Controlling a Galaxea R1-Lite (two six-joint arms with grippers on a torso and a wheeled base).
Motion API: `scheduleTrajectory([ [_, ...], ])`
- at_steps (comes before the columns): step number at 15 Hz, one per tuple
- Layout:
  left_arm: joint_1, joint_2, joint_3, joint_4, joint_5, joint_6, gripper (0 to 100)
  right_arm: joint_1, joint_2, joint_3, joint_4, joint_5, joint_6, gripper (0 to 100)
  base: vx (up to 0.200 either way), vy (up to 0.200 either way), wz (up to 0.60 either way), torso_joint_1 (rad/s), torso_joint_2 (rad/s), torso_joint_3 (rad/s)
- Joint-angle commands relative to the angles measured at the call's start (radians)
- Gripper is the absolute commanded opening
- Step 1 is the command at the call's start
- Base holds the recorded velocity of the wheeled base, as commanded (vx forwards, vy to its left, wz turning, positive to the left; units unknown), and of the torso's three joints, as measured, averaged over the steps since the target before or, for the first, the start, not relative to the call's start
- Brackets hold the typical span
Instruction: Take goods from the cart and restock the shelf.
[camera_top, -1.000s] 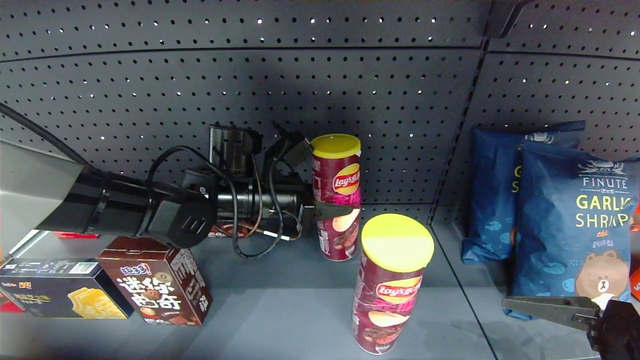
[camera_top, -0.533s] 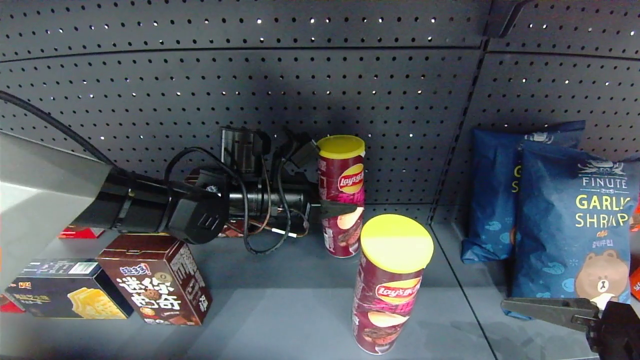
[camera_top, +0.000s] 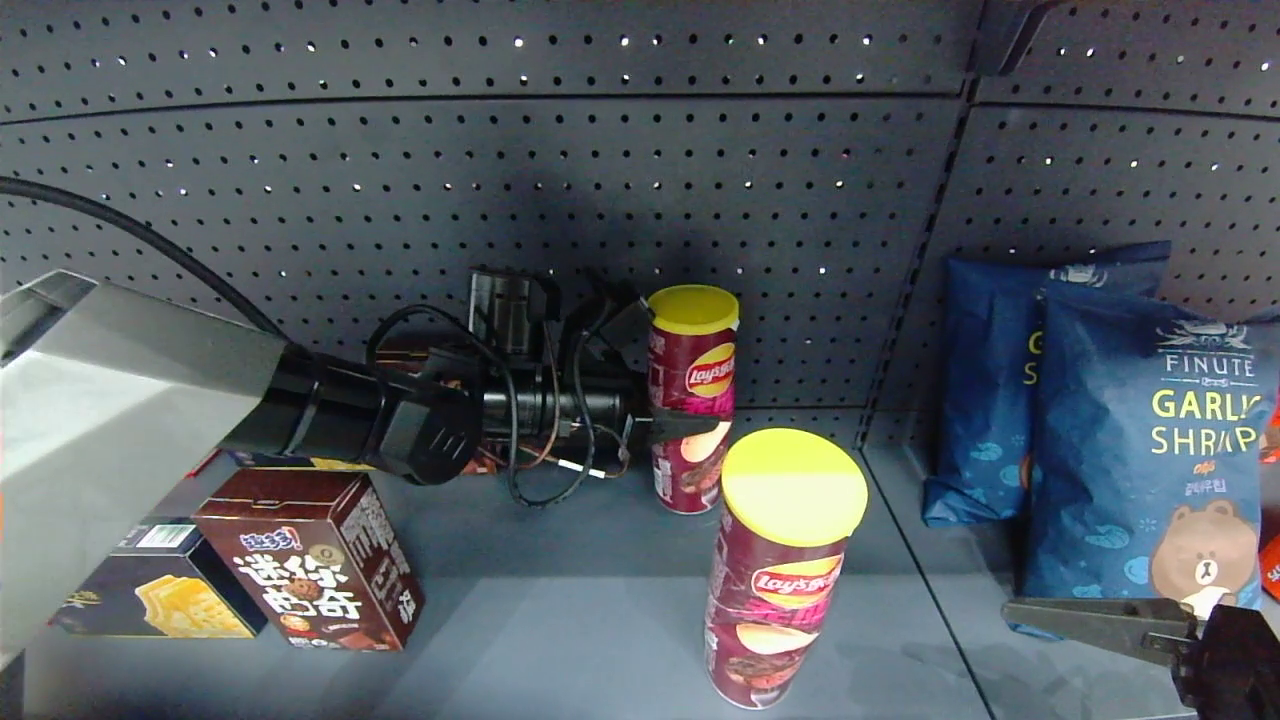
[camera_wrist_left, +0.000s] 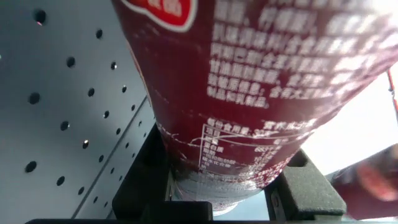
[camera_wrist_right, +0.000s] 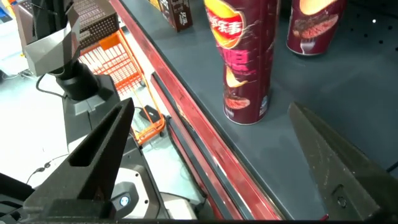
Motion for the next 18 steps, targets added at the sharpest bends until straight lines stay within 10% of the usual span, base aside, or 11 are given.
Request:
scheduleTrajectory([
  [1,0.005,0.021,-0.006,0.001,0.000,0.009,0,0.001,0.001,0.000,0.000,0.001,0.000,100,0.000,0.000,0.00,0.000,0.00,0.000],
  [12,0.009,0.064,-0.070,0.003,0.000,0.008,0,0.001,0.002,0.009,-0.002,0.024,0.000,100,0.000,0.000,0.00,0.000,0.00,0.000],
  [13,0.007,0.064,-0.072,0.003,0.001,0.008,100,0.001,0.001,0.011,-0.002,0.025,0.000,100,0.000,0.000,0.00,0.000,0.00,0.000],
  [18,0.007,0.063,-0.065,0.003,0.003,0.009,100,-0.001,-0.005,0.029,-0.002,0.025,0.000,100,0.000,0.000,0.00,0.000,0.00,0.000],
])
